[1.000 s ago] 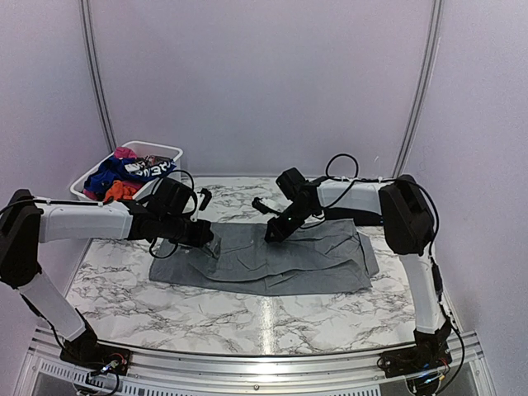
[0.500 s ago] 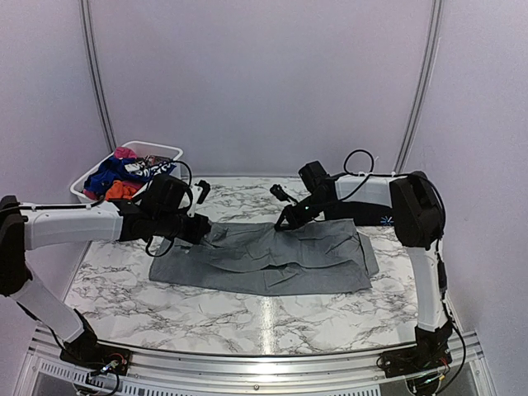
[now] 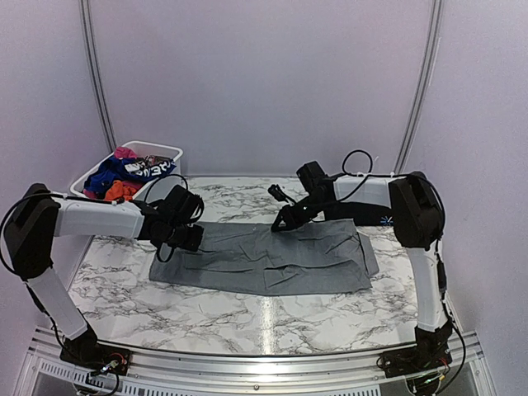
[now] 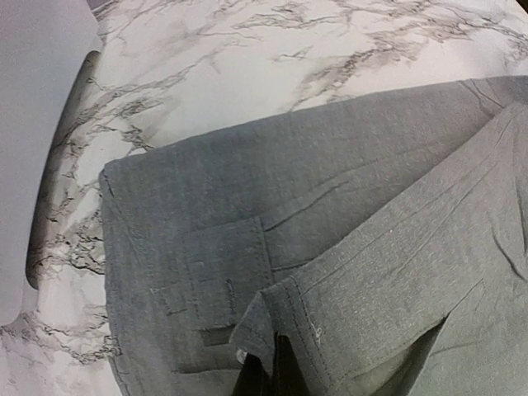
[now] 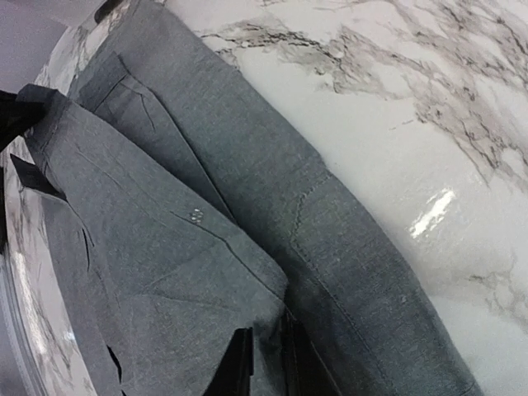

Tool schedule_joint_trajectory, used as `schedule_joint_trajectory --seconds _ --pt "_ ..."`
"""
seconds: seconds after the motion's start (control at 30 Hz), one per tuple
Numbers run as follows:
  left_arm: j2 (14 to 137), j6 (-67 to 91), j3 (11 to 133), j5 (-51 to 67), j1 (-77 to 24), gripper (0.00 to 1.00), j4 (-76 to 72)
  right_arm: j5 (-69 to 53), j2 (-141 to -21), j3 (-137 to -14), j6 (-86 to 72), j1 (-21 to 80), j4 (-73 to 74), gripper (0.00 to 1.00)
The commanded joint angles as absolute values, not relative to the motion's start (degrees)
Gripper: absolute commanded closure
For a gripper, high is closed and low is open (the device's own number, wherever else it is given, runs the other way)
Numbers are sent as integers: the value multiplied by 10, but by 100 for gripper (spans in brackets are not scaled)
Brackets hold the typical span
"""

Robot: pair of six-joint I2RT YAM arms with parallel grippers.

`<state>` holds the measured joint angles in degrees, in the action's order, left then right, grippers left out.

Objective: Fold and stack the mixed laundry pile
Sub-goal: Adjust the rectangle-folded shirt at the center of the board.

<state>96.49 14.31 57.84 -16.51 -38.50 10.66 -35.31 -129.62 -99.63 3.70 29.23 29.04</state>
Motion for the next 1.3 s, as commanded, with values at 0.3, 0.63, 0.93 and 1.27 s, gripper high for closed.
schedule_joint_trajectory --seconds 0.3,0.63,0.93,1.27 --pt "974 124 658 -270 -373 74 196 -195 -1155 -927 -25 299 336 58" --pt "1025 41 737 -128 -376 27 206 -227 -989 -702 -126 308 308 62" --pt "1140 72 738 -97 -377 45 284 -190 -970 -613 -154 301 306 61" --pt "988 291 500 -88 -402 56 325 -215 -904 -641 -116 280 392 60"
